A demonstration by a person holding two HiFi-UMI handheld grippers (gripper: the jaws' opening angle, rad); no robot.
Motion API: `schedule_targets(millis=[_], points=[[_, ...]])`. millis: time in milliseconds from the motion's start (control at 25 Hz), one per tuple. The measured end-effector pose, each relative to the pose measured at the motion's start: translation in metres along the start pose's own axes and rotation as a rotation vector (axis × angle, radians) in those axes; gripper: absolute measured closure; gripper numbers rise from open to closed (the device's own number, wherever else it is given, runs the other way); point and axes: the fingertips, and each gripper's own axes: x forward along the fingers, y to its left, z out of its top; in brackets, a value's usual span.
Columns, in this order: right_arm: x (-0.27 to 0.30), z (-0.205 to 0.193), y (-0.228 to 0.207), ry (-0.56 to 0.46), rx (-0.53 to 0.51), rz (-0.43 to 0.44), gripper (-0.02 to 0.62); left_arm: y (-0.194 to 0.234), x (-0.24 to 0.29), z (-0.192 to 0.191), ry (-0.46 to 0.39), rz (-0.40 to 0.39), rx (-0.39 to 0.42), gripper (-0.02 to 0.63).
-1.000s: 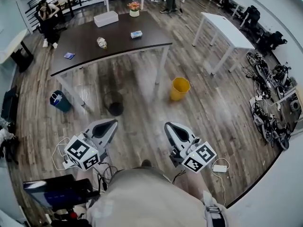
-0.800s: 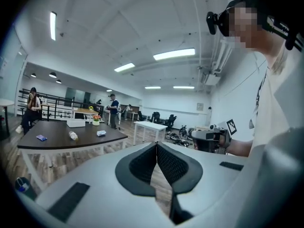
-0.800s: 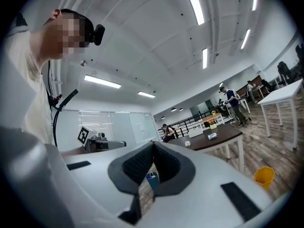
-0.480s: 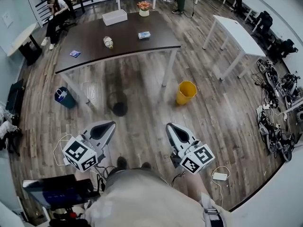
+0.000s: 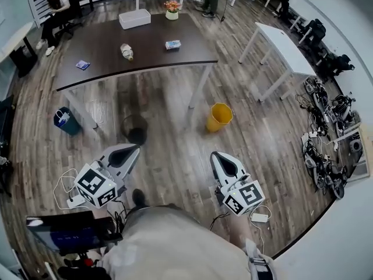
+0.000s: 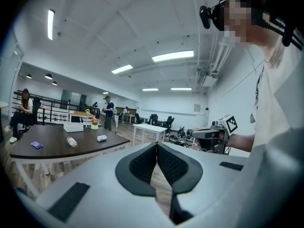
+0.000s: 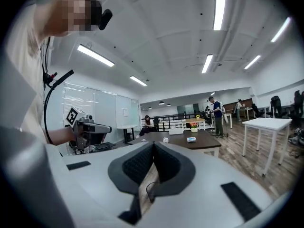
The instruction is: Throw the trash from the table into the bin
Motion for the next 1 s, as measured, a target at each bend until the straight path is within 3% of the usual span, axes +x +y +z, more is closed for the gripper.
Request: schedule_targets(millis=[160,400,680,1000], points=[[0.069,0.016,0.042,0.012,-0.035,0.026,0.584,0.068,-0.030,0.006,-0.023,-0.002,-0.023,0.592],[0.096,0.015,0.084,0.000,-0.072,0.118,0.584,0.080,-0.044,-0.010,-0.001,0.034,0.008,0.592],[0.187,0.021,0.158,0.038,-0.099,0.192,0.584,0.163,-0.107,-0.015,-0.004,0.076,-0.004,0.592],[0.234,0.027,0.210,0.031,-0.140,0.283,0.584,0.199,-0.148,-0.020,-0.021,0.121,-0.009,0.592]])
